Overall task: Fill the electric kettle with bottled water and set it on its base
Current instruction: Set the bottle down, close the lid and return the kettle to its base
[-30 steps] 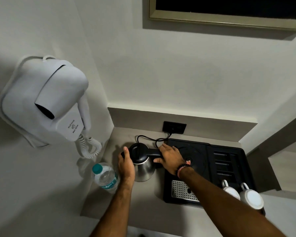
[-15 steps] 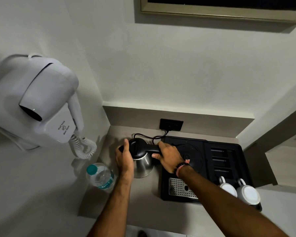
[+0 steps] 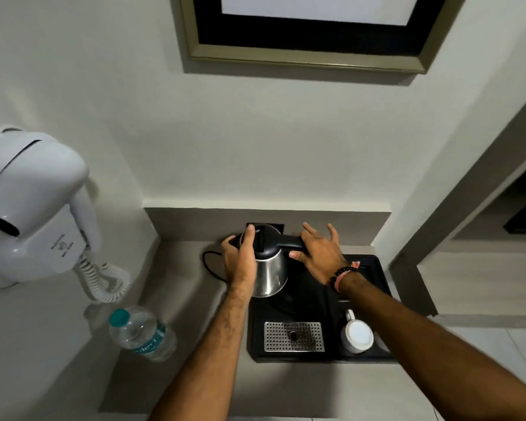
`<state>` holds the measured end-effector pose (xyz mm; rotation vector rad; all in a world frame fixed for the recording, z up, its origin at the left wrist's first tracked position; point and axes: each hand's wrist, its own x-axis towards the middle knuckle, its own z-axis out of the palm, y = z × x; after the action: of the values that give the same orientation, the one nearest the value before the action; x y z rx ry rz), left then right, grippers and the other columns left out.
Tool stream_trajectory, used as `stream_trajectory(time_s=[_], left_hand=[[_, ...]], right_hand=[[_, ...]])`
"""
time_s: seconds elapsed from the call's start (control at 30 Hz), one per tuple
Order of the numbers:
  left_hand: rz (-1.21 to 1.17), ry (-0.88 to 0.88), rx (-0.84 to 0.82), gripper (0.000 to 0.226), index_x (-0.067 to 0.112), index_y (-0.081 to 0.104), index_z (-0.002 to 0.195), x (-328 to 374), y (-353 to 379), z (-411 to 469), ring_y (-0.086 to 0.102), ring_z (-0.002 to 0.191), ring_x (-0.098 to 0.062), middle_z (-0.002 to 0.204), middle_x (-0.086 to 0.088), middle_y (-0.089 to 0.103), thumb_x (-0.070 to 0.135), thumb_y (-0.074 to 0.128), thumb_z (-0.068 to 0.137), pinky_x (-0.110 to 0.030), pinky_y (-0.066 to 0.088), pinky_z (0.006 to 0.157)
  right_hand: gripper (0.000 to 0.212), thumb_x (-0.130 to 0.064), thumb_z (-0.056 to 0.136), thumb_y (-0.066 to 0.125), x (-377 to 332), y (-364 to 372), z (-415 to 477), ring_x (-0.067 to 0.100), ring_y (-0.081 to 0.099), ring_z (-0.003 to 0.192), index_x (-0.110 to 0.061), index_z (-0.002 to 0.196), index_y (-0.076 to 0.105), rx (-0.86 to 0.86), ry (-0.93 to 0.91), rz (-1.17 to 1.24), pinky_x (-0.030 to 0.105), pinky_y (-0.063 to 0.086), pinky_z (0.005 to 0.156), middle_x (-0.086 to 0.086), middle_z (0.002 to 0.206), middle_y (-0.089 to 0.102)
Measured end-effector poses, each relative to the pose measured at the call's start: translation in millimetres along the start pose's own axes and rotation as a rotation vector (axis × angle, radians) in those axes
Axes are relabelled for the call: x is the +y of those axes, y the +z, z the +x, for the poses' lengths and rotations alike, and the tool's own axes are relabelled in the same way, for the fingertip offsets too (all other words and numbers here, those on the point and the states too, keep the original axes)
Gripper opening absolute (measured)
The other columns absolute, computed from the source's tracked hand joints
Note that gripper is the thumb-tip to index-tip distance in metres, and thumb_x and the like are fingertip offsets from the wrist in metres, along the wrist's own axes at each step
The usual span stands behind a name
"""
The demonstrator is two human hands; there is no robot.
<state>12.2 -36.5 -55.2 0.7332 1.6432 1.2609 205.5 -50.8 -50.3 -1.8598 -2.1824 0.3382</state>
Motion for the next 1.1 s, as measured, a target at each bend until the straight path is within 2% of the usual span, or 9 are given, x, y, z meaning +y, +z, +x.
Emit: stream_trajectory(time_s=[0.13, 0.33, 0.47, 0.6, 0.73, 0.87, 0.93, 1.0, 1.1], left_hand=[[0.007, -0.050, -0.080, 0.067, 0.015, 0.056, 0.120, -21.3, 32.0, -19.6, 0.061, 0.104, -0.021, 0.116, -0.005, 0.064, 0.063, 0.068, 0.075, -0.034, 0.049, 0.087], [0.063, -0.057, -0.124, 0.072, 0.017, 0.054, 0.127, -45.7, 49.5, -34.7, 0.059, 0.100, -0.019, 0.115, 0.000, 0.061, 0.066, 0.064, 0.075, -0.032, 0.043, 0.082], [0.106, -0.036, -0.101, 0.061, 0.014, 0.054, 0.128, -48.0, 52.5, -33.5, 0.057, 0.098, -0.018, 0.114, 0.000, 0.061, 0.058, 0.061, 0.085, -0.030, 0.042, 0.081], [0.127, -0.033, -0.162, 0.051, 0.012, 0.055, 0.128, -53.8, 50.6, -32.7, 0.059, 0.106, -0.019, 0.119, -0.002, 0.064, 0.048, 0.058, 0.093, -0.032, 0.045, 0.089], [0.150, 0.005, -0.224, 0.046, 0.013, 0.059, 0.125, -62.0, 52.4, -32.9, 0.062, 0.112, -0.020, 0.117, -0.004, 0.068, 0.045, 0.058, 0.093, -0.041, 0.049, 0.100], [0.155, 0.002, -0.238, 0.049, 0.013, 0.056, 0.128, -65.5, 50.7, -29.5, 0.061, 0.110, -0.018, 0.120, -0.004, 0.066, 0.045, 0.062, 0.091, -0.034, 0.047, 0.095], [0.151, 0.003, -0.242, 0.050, 0.012, 0.055, 0.129, -65.0, 49.3, -28.7, 0.060, 0.111, -0.019, 0.120, -0.004, 0.065, 0.044, 0.063, 0.091, -0.030, 0.044, 0.091], [0.142, -0.005, -0.257, 0.051, 0.013, 0.055, 0.130, -62.2, 49.1, -30.0, 0.060, 0.113, -0.019, 0.121, -0.004, 0.065, 0.045, 0.063, 0.091, -0.029, 0.044, 0.092], [0.178, 0.005, -0.246, 0.063, 0.015, 0.049, 0.139, -59.4, 45.4, -29.3, 0.055, 0.121, -0.020, 0.136, -0.005, 0.058, 0.054, 0.059, 0.091, -0.029, 0.040, 0.097]], right_hand=[[0.034, -0.050, 0.097, 0.052, 35.8, -4.1, -21.7, 0.016, 0.027, 0.151, -0.020, 0.113, 0.053, -0.010, 0.061, 0.051, 0.053, 0.000, 0.121, 0.008, 0.142, 0.058], [0.034, -0.048, 0.097, 0.054, 62.6, 5.9, -42.7, 0.014, 0.026, 0.151, -0.022, 0.120, 0.055, -0.030, 0.134, 0.145, 0.054, 0.004, 0.122, 0.004, 0.141, 0.059], [0.034, -0.049, 0.097, 0.053, 67.7, 4.4, -40.6, 0.016, 0.028, 0.150, -0.022, 0.118, 0.054, -0.048, 0.122, 0.128, 0.054, 0.006, 0.121, 0.005, 0.139, 0.060], [0.028, -0.047, 0.096, 0.055, 72.5, -1.1, -36.2, 0.017, 0.032, 0.148, -0.024, 0.111, 0.053, -0.072, 0.122, 0.130, 0.056, 0.008, 0.121, 0.004, 0.136, 0.061], [0.026, -0.047, 0.096, 0.055, 80.3, 0.0, -41.9, 0.021, 0.050, 0.132, -0.025, 0.110, 0.053, -0.080, 0.164, 0.144, 0.055, 0.016, 0.118, 0.001, 0.122, 0.063], [0.025, -0.048, 0.097, 0.054, 77.7, 1.6, -45.2, 0.022, 0.058, 0.113, -0.026, 0.108, 0.053, -0.068, 0.173, 0.149, 0.053, 0.022, 0.114, -0.003, 0.111, 0.059], [0.030, -0.049, 0.097, 0.053, 77.0, 0.1, -45.3, 0.024, 0.055, 0.121, -0.026, 0.116, 0.054, -0.071, 0.180, 0.151, 0.053, 0.022, 0.115, -0.001, 0.118, 0.060], [0.046, -0.051, 0.097, 0.052, 75.9, -3.1, -45.0, 0.026, 0.041, 0.141, -0.027, 0.136, 0.049, -0.105, 0.190, 0.128, 0.055, 0.018, 0.119, 0.004, 0.139, 0.056], [0.078, -0.056, 0.096, 0.052, 74.8, -3.4, -48.3, 0.024, 0.015, 0.154, -0.022, 0.158, 0.019, -0.130, 0.202, 0.061, 0.056, 0.012, 0.122, 0.006, 0.165, 0.027]])
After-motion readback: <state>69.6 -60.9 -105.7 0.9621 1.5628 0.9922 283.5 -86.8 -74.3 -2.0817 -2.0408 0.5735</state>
